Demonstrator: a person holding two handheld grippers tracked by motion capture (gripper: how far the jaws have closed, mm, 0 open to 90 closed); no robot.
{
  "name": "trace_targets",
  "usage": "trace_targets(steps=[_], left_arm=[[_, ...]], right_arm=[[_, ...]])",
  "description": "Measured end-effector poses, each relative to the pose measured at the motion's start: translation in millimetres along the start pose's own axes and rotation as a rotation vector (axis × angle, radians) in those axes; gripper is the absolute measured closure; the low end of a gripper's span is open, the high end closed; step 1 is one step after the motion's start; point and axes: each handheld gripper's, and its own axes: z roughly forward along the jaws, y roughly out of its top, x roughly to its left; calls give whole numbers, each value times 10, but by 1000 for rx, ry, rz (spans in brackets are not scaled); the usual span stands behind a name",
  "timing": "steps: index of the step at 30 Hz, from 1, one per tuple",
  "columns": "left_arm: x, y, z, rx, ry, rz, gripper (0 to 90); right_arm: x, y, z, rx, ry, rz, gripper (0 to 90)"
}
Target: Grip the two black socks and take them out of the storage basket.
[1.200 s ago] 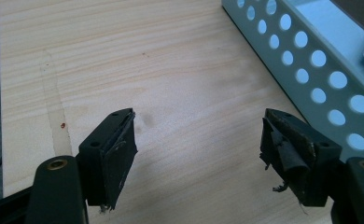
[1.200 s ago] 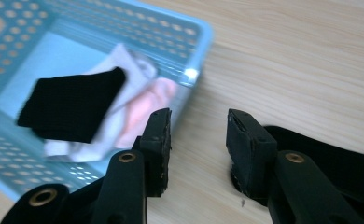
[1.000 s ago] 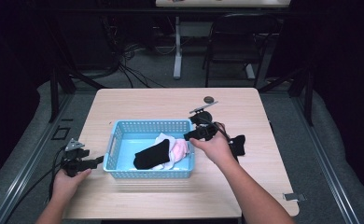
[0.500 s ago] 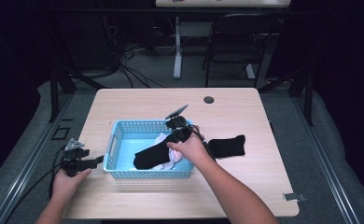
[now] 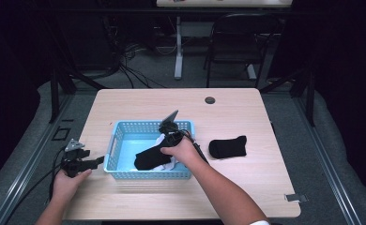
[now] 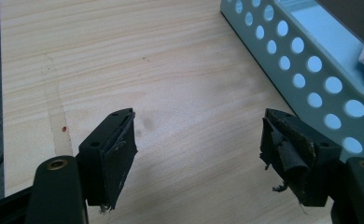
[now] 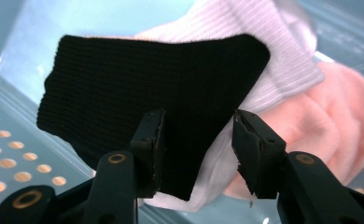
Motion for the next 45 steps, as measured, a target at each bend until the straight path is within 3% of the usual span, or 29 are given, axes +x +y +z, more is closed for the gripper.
trace_targets(steps=[2,3,7,10,11,13,17,20,26,39,45], left_arm=[[0,0,0,0,-1,1,265],[0,1,-1,1,0,1,265],[0,1,0,0,0,1,265],[-1,0,0,0,0,0,265],[0,1,0,0,-1,0,265],[-1,0,0,0,0,1,265],[-2,1,1,1,-1,1,265],[-2,1,0,0,1,0,265],[-7,1,4,0,0,1,265],[-2,2,9,2,2,-2,265],[-3,17,39,8,2,-1,265]], right_arm=[[3,0,39,-1,3,25,538],[-12,9,40,18,4,9,537],[-11,14,63,25,14,17,564],[-5,18,31,28,19,-3,684],[13,5,39,-9,21,15,722],[18,8,-13,-2,17,-11,773],[86,-22,-101,-54,17,-26,829],[149,-59,-191,-92,8,-72,840],[291,-124,-348,-173,27,-116,844],[316,-68,-692,-270,94,-119,847],[305,-45,-906,-297,94,-127,847]])
